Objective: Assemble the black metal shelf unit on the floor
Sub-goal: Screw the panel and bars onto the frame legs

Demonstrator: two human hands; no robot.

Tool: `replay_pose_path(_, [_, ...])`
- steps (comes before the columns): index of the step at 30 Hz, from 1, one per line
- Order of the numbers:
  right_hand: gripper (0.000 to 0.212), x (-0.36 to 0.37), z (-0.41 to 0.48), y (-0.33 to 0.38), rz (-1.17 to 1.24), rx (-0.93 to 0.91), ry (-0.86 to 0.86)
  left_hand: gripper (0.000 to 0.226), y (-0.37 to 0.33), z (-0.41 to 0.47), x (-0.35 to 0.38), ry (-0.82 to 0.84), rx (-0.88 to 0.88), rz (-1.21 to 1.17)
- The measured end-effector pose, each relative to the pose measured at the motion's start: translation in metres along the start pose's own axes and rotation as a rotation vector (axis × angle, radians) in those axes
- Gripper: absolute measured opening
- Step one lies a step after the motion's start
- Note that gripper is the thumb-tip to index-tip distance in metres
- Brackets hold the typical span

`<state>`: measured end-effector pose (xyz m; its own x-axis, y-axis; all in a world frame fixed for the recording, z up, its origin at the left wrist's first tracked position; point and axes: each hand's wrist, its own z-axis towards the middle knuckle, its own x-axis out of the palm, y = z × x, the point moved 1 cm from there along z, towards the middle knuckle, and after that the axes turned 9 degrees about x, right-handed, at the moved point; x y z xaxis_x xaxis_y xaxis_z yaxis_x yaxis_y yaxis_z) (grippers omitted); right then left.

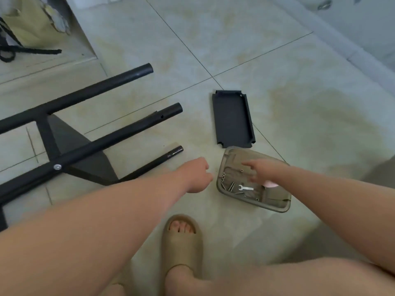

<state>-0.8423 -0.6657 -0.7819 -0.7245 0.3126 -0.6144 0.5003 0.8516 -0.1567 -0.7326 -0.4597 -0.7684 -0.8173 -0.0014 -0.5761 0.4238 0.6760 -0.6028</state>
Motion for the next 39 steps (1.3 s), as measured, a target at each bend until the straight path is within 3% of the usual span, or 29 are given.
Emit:
replay_pose_path(5, [0.052, 0.035, 0.046, -0.004, 0.133, -0.052, 0.01, 0.051, 0.011, 0.043, 0.043, 0.047, -0.095, -0.242])
replay_pose_path(9, [0.049, 0.056, 0.073, 0.002, 0.143, -0.079, -0.021, 0.023, 0.009, 0.065, 0.059, 0.013, -0.062, -0.347])
replay_pose_path(12, [0.044, 0.068, 0.085, 0.004, 0.124, -0.102, -0.058, 0.015, 0.012, 0.072, 0.063, 0.008, -0.045, -0.41])
replay_pose_path(20, [0.038, 0.083, 0.102, 0.023, 0.159, -0.278, -0.248, 0.009, 0.017, 0.072, 0.063, 0.027, -0.027, -0.497])
replay_pose_path(24, [0.034, 0.086, 0.105, 0.031, 0.163, -0.269, -0.331, 0.008, 0.015, 0.071, 0.06, 0.031, -0.029, -0.506])
replay_pose_path(29, [0.037, 0.087, 0.106, 0.031, 0.187, -0.25, -0.308, 0.009, 0.013, 0.07, 0.059, 0.032, -0.035, -0.509])
replay_pose_path(39, [0.024, 0.083, 0.107, 0.037, 0.186, -0.198, -0.306, 0.012, 0.014, 0.07, 0.06, 0.032, -0.041, -0.498])
